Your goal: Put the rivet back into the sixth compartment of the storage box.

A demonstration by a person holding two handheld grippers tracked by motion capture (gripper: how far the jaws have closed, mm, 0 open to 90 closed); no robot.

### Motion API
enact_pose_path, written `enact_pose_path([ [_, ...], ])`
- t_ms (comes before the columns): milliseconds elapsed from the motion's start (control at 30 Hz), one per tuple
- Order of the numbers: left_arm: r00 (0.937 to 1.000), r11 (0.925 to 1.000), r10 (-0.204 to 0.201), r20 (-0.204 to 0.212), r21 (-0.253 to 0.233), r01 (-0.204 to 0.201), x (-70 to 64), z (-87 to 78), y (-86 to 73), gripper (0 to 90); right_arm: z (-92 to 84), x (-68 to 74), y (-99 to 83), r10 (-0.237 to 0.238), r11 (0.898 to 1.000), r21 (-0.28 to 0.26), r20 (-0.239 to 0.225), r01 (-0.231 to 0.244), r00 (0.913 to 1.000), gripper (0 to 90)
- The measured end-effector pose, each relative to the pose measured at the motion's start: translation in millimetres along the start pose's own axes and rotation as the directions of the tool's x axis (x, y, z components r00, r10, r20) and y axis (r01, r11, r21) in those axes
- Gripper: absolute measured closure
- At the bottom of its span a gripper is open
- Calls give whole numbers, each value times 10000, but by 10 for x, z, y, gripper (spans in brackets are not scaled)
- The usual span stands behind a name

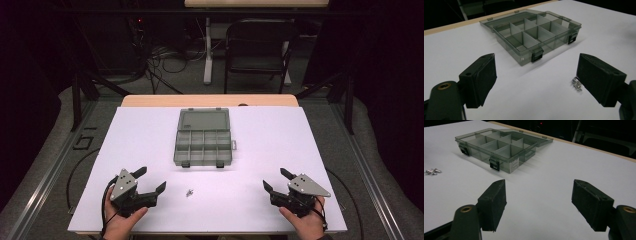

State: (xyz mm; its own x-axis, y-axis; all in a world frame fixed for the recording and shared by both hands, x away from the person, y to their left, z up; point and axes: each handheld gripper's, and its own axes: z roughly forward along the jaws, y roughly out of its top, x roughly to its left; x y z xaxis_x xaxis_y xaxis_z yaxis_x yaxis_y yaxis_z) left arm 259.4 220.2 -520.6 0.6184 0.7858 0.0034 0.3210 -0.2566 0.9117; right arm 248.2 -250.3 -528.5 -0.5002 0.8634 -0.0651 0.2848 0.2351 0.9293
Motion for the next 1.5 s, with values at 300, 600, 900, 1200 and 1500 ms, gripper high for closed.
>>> enact_pose_path([
  [300,9999,9993,-164,6,338,164,15,26,-4,172,-5,0,-6,-75,9999,111,12,75,10000,275],
  [600,9971,9931,-750,-108,898,757,103,36,184,153,-8,0,-16,-53,9999,108,200,51,9998,271],
  [900,9970,9738,-743,236,2173,674,125,210,437,165,-5,8,-21,43,9999,141,146,-45,9999,271],
  [1200,9905,9211,-1359,226,3711,1179,112,421,550,184,5,-9,-35,126,9995,286,143,-130,9998,271],
  [1500,9614,8913,-1831,2055,4473,742,152,640,458,542,4,-12,-35,146,9996,254,94,-148,9998,271],
])
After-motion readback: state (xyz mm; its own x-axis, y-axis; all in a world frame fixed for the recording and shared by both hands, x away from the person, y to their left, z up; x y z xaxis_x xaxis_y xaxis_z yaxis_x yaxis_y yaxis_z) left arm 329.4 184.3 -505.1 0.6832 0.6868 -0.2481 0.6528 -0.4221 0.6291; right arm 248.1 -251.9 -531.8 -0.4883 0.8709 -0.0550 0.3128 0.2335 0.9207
